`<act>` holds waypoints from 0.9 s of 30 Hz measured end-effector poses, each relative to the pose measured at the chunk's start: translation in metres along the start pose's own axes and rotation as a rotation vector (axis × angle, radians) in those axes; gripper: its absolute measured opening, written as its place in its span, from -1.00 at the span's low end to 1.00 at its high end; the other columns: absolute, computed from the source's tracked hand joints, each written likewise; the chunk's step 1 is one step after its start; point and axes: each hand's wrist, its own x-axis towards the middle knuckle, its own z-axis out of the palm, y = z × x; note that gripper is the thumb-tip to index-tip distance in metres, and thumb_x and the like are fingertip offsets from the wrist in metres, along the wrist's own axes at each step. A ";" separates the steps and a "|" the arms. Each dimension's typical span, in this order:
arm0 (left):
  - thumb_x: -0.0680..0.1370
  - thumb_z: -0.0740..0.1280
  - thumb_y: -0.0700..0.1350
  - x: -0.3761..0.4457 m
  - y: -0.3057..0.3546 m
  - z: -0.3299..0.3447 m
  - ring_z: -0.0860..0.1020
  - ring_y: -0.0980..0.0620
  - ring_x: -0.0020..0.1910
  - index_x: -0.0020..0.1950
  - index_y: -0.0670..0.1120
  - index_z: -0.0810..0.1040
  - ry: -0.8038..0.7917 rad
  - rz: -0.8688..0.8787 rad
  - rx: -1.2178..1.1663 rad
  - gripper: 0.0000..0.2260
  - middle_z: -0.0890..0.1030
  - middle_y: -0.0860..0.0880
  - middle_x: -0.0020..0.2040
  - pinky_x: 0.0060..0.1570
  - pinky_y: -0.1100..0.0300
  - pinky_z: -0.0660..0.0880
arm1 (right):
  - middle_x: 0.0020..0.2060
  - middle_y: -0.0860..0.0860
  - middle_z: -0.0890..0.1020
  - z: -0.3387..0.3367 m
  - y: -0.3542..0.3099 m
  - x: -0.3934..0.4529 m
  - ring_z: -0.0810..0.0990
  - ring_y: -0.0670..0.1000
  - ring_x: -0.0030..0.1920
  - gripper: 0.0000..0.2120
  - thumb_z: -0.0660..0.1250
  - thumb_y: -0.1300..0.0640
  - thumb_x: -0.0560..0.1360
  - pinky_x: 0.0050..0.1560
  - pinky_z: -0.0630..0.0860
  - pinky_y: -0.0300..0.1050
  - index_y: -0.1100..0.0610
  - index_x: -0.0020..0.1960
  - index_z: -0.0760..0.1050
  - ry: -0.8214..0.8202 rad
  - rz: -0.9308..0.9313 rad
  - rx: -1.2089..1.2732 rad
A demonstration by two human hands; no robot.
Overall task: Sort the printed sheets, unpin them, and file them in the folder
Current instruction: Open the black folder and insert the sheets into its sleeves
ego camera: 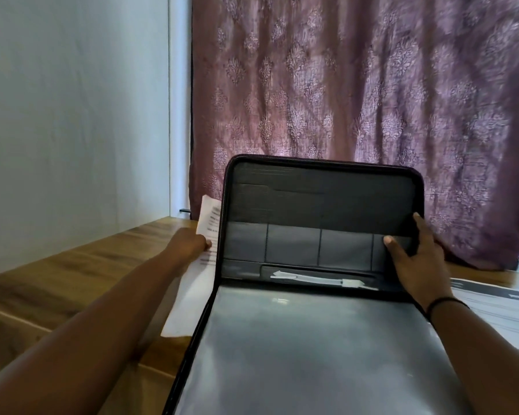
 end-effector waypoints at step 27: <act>0.51 0.31 -0.18 -0.017 0.027 -0.162 0.56 -0.18 0.16 0.32 -0.17 0.51 0.081 0.334 -0.657 -0.63 0.58 -0.17 0.22 0.23 -0.14 0.48 | 0.05 0.28 0.57 0.047 -0.092 0.040 0.51 0.19 0.00 -0.31 0.26 -0.27 0.49 0.05 0.39 -0.03 0.36 0.20 0.50 -0.035 0.220 0.201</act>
